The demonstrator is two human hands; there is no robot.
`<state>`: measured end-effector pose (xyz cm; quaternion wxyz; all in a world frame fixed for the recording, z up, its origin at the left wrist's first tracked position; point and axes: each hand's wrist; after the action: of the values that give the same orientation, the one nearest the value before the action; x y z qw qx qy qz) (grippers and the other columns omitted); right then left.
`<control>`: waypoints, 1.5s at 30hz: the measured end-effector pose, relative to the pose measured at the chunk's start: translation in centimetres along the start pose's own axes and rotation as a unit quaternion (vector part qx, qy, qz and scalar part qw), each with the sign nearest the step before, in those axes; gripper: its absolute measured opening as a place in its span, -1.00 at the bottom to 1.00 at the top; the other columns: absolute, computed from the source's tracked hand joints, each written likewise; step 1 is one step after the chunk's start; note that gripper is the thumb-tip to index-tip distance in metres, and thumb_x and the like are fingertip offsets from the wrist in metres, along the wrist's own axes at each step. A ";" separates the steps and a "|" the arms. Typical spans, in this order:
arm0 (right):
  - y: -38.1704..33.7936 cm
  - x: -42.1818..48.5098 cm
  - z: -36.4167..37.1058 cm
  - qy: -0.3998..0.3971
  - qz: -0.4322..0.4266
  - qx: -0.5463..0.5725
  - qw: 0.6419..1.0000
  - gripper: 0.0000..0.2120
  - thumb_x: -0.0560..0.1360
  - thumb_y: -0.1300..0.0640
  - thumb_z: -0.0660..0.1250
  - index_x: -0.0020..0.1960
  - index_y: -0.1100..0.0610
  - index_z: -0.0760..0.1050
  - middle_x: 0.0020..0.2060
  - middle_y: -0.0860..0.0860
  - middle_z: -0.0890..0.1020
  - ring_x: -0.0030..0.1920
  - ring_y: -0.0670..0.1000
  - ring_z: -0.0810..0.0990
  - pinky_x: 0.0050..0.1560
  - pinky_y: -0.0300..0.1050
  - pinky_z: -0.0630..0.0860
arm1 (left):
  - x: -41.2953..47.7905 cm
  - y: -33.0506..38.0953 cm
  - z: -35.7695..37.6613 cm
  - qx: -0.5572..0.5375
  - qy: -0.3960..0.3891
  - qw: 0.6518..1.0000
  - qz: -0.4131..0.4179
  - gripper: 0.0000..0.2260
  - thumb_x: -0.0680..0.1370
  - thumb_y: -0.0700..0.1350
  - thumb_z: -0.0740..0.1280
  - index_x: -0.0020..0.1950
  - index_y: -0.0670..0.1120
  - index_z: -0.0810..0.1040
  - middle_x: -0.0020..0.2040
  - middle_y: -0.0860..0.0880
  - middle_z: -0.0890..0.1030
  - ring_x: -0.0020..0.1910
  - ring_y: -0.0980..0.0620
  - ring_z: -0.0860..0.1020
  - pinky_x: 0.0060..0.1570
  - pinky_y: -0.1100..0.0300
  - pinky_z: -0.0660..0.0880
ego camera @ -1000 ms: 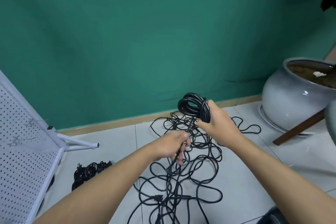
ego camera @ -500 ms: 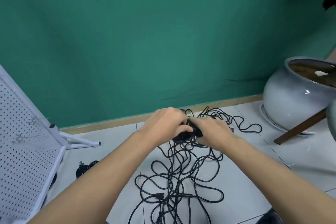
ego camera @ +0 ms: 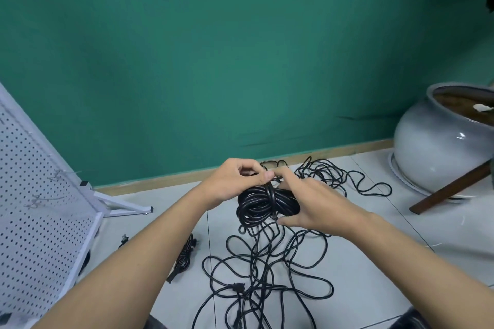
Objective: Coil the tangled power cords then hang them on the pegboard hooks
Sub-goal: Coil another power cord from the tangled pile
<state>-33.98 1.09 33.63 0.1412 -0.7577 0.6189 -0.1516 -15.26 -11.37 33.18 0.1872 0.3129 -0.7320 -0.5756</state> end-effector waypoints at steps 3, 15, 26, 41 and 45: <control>-0.2 0.0 0.3 0.024 -0.020 0.008 0.999 -0.23 0.47 -0.05 0.52 0.48 -0.25 0.09 -0.10 -0.17 0.64 -0.15 -0.09 0.56 -0.10 -0.01 0.54 | -0.1 0.0 0.0 -0.052 -0.019 0.998 -0.037 -0.74 0.46 0.15 0.47 -0.15 -0.05 0.67 -0.14 -0.09 0.71 -0.14 0.00 0.65 -0.01 0.19 0.53; -0.2 0.4 0.9 0.056 -0.042 0.092 0.993 -0.26 0.49 0.03 0.49 0.55 -0.28 0.22 -0.04 -0.17 0.67 -0.09 -0.15 0.59 0.04 -0.05 0.57 | 0.3 -2.7 -0.4 -0.178 0.008 0.977 -0.116 -0.76 0.57 0.00 0.41 -0.03 -0.16 0.74 -0.06 -0.19 0.72 -0.12 -0.05 0.66 -0.02 0.14 0.59; 3.3 0.9 1.3 0.148 0.088 0.098 0.980 -0.29 0.48 -0.02 0.54 0.53 -0.09 0.30 0.09 -0.08 0.65 0.09 -0.07 0.59 0.08 -0.28 0.46 | 0.6 -3.5 3.3 0.145 0.025 0.981 -0.124 -0.59 0.75 0.04 0.11 -0.10 -0.11 0.63 -0.42 0.09 0.45 -0.41 0.04 0.41 -0.30 0.19 0.53; 5.4 1.9 2.3 0.082 0.251 0.067 0.962 -0.62 0.46 0.13 0.43 0.19 0.11 0.35 -0.10 0.08 0.62 -0.08 0.15 0.61 -0.04 0.14 0.59 | -0.2 1.8 6.4 0.577 -0.083 0.808 0.079 -0.77 0.69 -0.12 0.15 -0.01 -0.19 0.54 -0.05 -0.17 0.60 -0.14 -0.17 0.55 -0.21 0.04 0.46; 4.7 1.7 2.6 0.021 0.245 -0.007 0.969 -0.60 0.46 0.05 0.45 0.17 0.05 0.31 -0.04 0.07 0.62 -0.04 0.19 0.60 -0.04 0.11 0.60 | -0.4 1.9 5.1 0.589 -0.081 0.788 0.161 -0.75 0.71 0.00 0.18 0.07 -0.13 0.56 0.05 -0.14 0.62 0.00 -0.18 0.60 -0.04 -0.05 0.54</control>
<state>-36.77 -1.43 29.46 0.1552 -0.5807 0.7895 -0.1241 -18.66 -7.08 33.67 -0.0038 0.1921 -0.9812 -0.0175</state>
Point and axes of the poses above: each hand's wrist, its own x-axis towards the middle knuckle, its own z-axis out of the palm, y = z × x
